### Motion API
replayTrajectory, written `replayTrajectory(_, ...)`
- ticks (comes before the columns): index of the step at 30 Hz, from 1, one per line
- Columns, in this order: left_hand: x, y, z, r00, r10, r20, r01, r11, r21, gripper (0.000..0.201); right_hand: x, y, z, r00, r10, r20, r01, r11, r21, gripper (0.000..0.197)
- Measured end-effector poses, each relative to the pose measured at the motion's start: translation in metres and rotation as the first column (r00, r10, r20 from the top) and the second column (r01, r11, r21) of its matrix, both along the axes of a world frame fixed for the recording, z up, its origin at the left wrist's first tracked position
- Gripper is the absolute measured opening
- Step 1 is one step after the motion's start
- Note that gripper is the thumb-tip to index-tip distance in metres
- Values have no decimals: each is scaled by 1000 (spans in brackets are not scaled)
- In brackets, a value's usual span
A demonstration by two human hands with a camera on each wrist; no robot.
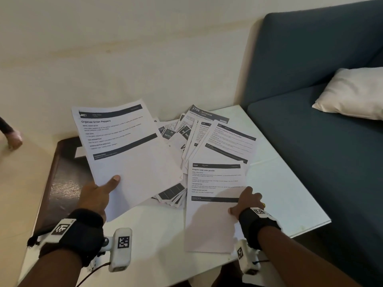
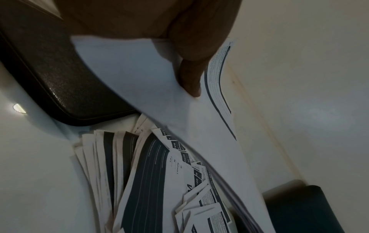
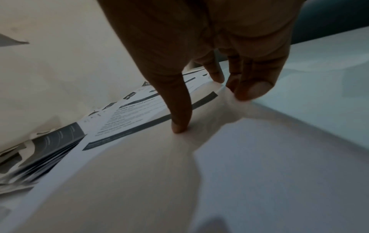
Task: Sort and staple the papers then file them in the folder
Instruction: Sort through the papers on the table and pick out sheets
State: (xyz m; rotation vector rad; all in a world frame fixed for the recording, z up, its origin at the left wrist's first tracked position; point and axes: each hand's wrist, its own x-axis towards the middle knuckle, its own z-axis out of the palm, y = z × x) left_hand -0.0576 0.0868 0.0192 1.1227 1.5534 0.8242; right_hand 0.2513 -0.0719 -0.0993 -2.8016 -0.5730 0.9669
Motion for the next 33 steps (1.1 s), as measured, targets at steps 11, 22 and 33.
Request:
replayTrajectory(11,2,3,-10,995,-84,49,85,996,-18,21,17,-9,17,1000,5,-3,-4,949,315,36)
replayTrajectory(22,21,-12,-8,959,-247,140,258,964,-69,12,47,15,89,987,-18,-158,131,647,751,17)
replayTrajectory(33,31,-16,-14,874,-459,162,473,878,-65,59,5,23,108,910,77,-407,306,537,786,21)
